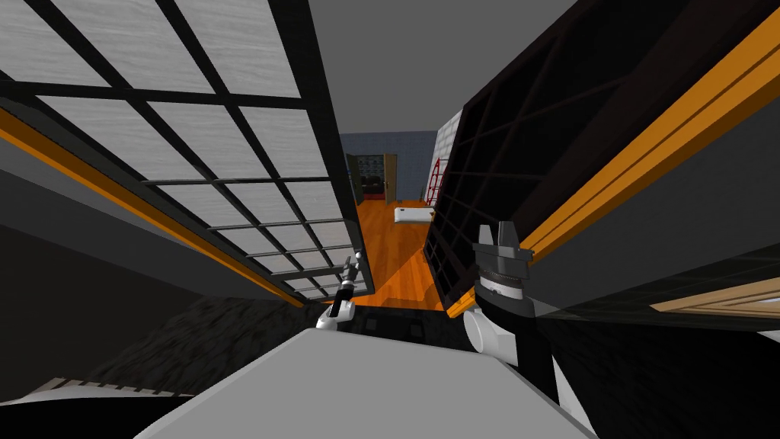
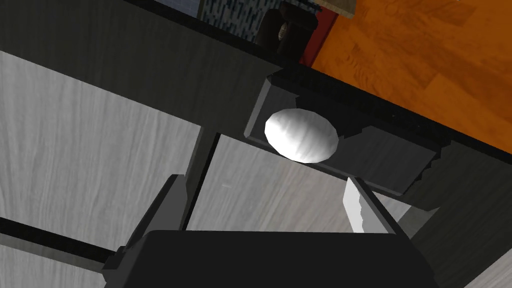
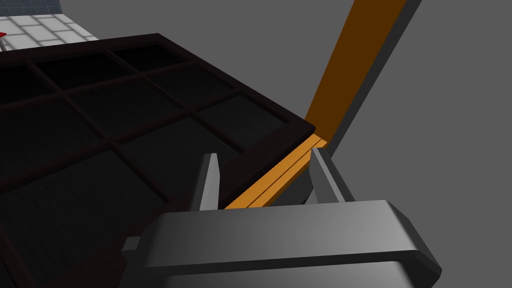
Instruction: Push the door open
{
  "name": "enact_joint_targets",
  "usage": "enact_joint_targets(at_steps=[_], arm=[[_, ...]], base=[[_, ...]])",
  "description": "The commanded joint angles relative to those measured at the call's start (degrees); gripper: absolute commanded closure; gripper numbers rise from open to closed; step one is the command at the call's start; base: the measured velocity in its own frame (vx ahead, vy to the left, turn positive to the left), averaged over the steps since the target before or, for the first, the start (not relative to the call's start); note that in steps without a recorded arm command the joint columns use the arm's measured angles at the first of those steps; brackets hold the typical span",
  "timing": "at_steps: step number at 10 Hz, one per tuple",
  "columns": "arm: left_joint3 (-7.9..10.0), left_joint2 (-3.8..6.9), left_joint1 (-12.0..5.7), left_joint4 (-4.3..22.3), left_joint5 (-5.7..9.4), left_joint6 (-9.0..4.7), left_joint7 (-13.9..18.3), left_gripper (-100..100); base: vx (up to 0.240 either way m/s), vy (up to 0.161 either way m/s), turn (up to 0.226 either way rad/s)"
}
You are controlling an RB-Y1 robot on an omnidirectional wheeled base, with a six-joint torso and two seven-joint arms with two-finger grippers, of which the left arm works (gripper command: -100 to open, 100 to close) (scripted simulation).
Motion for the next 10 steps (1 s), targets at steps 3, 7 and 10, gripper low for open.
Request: enact_joint_targets(at_steps=[3, 7, 10], arm=[[-1.18, 0.01, -0.43, 0.4, 1.98, 0.00, 5.4, -100], [-2.12, 0.01, -0.80, 0.8, 3.57, -0.03, 11.1, -100], [-3.05, 0.00, -1.17, 1.2, 5.13, -0.06, 15.5, -100]], base=[[-0.028, 0.000, -0.004], [-0.025, -0.002, -0.002], [-0.033, 0.001, -0.003]])
